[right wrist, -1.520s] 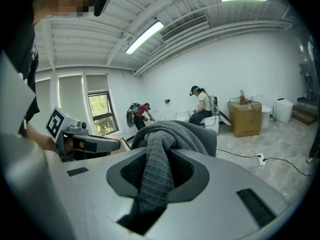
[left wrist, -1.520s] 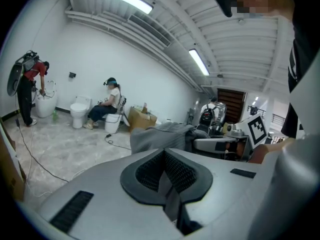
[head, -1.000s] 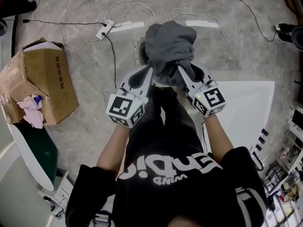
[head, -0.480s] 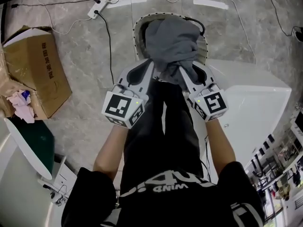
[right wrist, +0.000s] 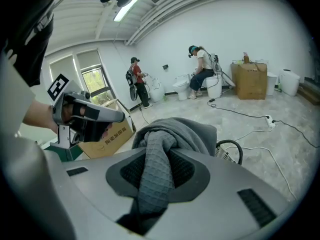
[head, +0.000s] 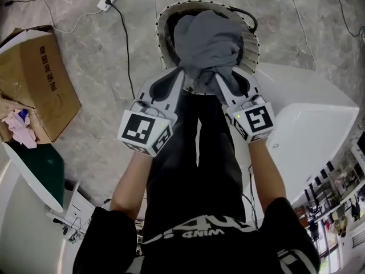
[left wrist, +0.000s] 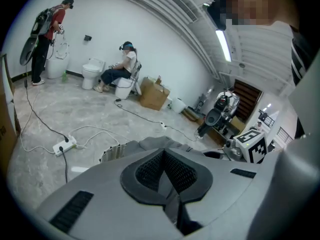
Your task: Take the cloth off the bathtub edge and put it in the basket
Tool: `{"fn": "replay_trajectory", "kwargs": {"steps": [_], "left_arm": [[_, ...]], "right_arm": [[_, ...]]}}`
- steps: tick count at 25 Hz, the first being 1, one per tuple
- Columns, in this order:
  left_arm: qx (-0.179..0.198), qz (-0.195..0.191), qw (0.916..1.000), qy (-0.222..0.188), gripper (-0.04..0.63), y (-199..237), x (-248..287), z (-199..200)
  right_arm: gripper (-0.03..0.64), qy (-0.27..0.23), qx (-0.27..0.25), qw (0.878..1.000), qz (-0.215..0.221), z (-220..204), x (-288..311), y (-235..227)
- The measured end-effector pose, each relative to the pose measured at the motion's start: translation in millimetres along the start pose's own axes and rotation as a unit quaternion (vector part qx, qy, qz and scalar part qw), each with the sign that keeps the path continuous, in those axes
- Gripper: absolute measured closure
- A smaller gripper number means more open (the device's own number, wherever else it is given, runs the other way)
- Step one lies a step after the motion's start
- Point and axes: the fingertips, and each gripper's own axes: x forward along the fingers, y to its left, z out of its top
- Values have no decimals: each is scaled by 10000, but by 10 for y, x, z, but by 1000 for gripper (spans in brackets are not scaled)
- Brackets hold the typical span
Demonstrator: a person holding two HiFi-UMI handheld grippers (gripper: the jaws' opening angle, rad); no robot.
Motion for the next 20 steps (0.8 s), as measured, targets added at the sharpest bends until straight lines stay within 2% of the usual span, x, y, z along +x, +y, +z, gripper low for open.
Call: {"fn": "replay_trajectory", "kwargs": {"steps": [4,9,11,20], "left_arm": [[-17,-1,10000,40,583,-40,5,-70],[-21,-47,9999,89,583,-78,29,-116],[-44,-54,9999,108,583,-80,31,-138],[6,-98,9998,198,583,-120,46,-125]], "right_arm": [[526,329,-184,9990,-229,-182,27,-54],[393,577,66,9974,-430,-298,85,-77],[365,607,70,9970,-465,-290,118,-64],[357,494,156,9978,-407,-199,90,-39]]}}
